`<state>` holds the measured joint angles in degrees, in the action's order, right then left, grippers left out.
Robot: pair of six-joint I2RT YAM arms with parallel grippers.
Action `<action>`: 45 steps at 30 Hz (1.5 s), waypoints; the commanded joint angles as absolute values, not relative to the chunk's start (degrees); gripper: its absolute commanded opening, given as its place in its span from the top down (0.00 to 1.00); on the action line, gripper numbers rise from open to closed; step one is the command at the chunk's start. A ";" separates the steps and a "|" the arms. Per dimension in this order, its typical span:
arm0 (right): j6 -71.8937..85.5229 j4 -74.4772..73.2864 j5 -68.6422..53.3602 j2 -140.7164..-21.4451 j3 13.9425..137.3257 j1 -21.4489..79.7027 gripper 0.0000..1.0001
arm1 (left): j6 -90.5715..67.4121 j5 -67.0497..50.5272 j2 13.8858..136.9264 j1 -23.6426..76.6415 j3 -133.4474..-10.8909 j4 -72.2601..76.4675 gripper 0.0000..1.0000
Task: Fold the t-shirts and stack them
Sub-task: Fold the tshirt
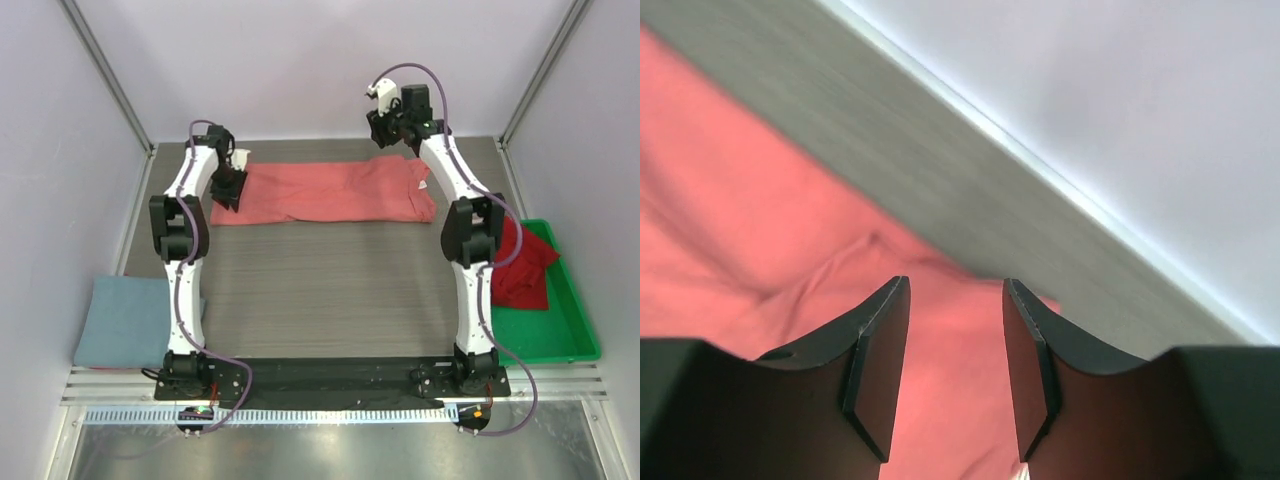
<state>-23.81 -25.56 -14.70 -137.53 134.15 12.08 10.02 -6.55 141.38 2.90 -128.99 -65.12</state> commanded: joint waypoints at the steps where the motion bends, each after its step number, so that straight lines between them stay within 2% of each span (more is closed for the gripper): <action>1: -25.21 -23.56 -17.13 -123.01 120.45 11.95 0.52 | 15.01 -8.69 132.64 2.90 -127.01 -63.82 0.66; 2: -25.75 -22.51 -17.31 -121.05 112.84 12.04 0.52 | 16.68 -8.96 128.89 2.99 -122.83 -62.24 0.64; 5: -24.88 -21.62 -17.23 -115.16 103.40 12.04 0.52 | 26.78 -9.06 123.76 3.69 -114.38 -57.48 0.58; 8: -23.29 -21.97 -17.93 -111.90 98.46 12.13 0.51 | 36.28 -8.18 122.78 4.57 -113.99 -63.00 0.56; 10: -23.29 -22.24 -18.11 -110.75 96.86 12.30 0.51 | 39.53 -6.87 123.83 4.92 -113.91 -67.23 0.50; 15: -23.64 -23.20 -18.19 -108.99 94.92 12.39 0.51 | 44.82 -2.29 126.73 5.36 -113.38 -65.66 0.50; 27: -25.05 -23.73 -17.32 -105.74 91.32 12.39 0.50 | 47.37 3.07 136.93 5.36 -120.94 -67.59 0.52; 30: -25.22 -23.91 -17.14 -105.12 90.44 12.48 0.50 | 47.20 3.17 138.33 5.36 -121.90 -68.63 0.61; 31: -25.40 -23.91 -17.05 -105.03 90.35 12.39 0.50 | 46.94 2.82 138.43 5.36 -122.08 -69.16 0.71; 34: -25.93 -23.91 -15.57 -104.68 89.74 12.48 0.50 | 46.15 2.29 136.68 5.45 -119.46 -70.40 0.88; 37: -26.72 -23.91 -14.15 -105.20 89.12 12.39 0.50 | 45.27 0.89 130.97 5.89 -112.35 -71.01 0.99; 45: -27.06 -24.17 -6.60 -112.32 92.11 11.25 0.52 | 46.23 0.18 111.55 14.66 -88.54 -81.46 0.97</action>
